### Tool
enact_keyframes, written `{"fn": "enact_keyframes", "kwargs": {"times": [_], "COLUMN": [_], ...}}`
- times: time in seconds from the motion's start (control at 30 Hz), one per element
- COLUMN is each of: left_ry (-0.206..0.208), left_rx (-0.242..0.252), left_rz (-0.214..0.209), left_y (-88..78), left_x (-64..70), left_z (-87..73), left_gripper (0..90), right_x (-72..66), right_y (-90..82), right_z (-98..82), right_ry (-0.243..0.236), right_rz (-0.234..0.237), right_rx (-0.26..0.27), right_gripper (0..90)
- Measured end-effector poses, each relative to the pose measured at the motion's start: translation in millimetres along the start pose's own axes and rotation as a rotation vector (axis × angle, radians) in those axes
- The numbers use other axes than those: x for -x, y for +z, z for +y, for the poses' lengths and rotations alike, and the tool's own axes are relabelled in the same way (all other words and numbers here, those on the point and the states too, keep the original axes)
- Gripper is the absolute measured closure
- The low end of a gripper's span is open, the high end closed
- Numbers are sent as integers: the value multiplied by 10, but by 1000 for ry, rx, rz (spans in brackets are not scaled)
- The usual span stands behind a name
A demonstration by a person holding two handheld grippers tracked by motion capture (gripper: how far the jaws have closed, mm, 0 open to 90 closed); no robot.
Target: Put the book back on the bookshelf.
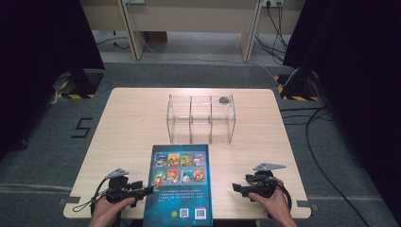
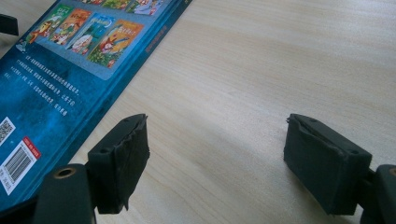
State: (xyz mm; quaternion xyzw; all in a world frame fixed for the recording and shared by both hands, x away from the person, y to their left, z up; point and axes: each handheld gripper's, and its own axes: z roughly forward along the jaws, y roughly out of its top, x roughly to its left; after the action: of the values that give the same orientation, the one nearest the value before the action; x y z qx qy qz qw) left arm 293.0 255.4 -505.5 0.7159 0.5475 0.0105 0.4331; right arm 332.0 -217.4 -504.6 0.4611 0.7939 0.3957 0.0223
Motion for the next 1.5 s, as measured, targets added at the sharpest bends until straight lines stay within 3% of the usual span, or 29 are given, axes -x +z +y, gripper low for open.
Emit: {"fn": "enact_keyframes", "kwargs": {"times": [0.5,0.73,1.23,1.5], "left_ry": [5,-57,-49,-31], "left_rx": [-36,-36,-50,-64], "left_rz": [-24,-68,-97,-127], "left_y": [78,100,177,310], "left_x": [42,26,106,240], "left_z": [-4,-15,0,21], "left_gripper": [363,350,350,369], "right_x": [4,0,-1,-1], "right_y": [-6,-8,-3,8], "right_z": [-12,-16,-17,-14], "right_ry": [-1,7,10,6], "right_rz": [5,7,16,23], "right_rx": [5,6,9,13], "right_gripper": [228,228,228,227]}}
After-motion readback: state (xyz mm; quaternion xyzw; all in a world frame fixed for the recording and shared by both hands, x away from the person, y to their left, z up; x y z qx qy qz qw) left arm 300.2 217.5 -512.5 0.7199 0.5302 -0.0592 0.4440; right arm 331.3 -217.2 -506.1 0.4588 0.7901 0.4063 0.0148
